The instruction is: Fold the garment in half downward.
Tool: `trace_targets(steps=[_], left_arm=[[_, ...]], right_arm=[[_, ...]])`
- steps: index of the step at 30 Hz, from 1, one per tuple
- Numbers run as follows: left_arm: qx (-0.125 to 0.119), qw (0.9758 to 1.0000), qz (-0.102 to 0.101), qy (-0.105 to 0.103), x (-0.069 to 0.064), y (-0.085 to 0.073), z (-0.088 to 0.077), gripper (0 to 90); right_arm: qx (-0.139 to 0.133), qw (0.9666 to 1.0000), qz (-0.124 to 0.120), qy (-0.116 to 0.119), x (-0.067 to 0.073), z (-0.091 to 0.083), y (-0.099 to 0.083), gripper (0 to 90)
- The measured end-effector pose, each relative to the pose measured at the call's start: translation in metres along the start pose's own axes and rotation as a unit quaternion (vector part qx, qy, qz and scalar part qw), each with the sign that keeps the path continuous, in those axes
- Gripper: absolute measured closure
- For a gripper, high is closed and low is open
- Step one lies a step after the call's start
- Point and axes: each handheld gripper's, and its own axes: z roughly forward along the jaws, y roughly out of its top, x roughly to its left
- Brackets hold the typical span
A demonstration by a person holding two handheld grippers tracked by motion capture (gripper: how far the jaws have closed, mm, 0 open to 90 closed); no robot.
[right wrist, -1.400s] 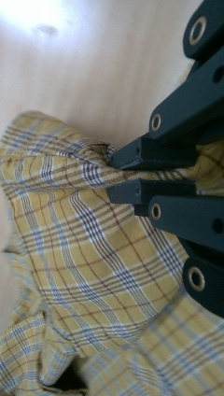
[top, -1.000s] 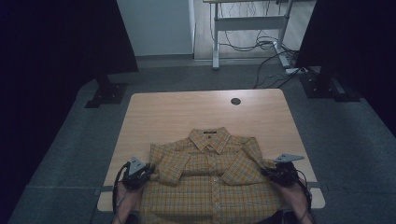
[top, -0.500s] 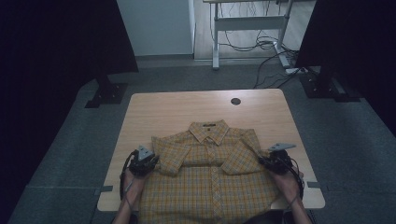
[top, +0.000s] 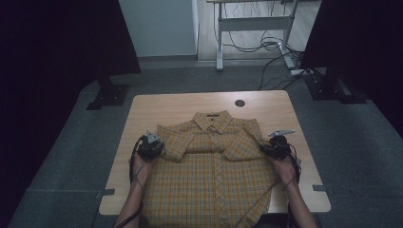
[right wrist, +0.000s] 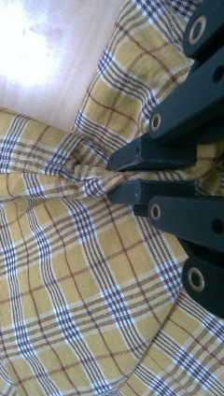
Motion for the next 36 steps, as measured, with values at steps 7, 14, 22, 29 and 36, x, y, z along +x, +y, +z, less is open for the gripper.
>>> trace_targets(steps=[7, 14, 22, 29, 36], left_arm=[[-0.003, 0.9999, -0.013, -0.003, 0.009, 0.01, 0.015, 81.8], [-0.011, 0.9969, -0.064, -0.044, 0.027, 0.012, 0.008, 84.7], [-0.107, 0.9937, -0.034, 0.0, 0.026, 0.037, -0.038, 85.9], [-0.172, 0.985, -0.017, -0.003, 0.021, 0.043, -0.093, 85.8], [-0.163, 0.9857, -0.028, -0.034, 0.002, -0.006, -0.11, 85.6]], right_arm=[[-0.008, 0.9998, 0.018, -0.001, -0.011, 0.012, 0.012, 83.2], [-0.012, 0.9998, 0.01, -0.008, -0.012, 0.01, 0.016, 83.6], [-0.078, 0.9963, -0.029, -0.021, 0.002, -0.03, 0.033, 84.7], [-0.137, 0.9886, -0.059, -0.014, 0.02, -0.079, 0.037, 84.7], [-0.136, 0.9892, -0.051, 0.022, 0.03, -0.097, 0.0, 84.4]])
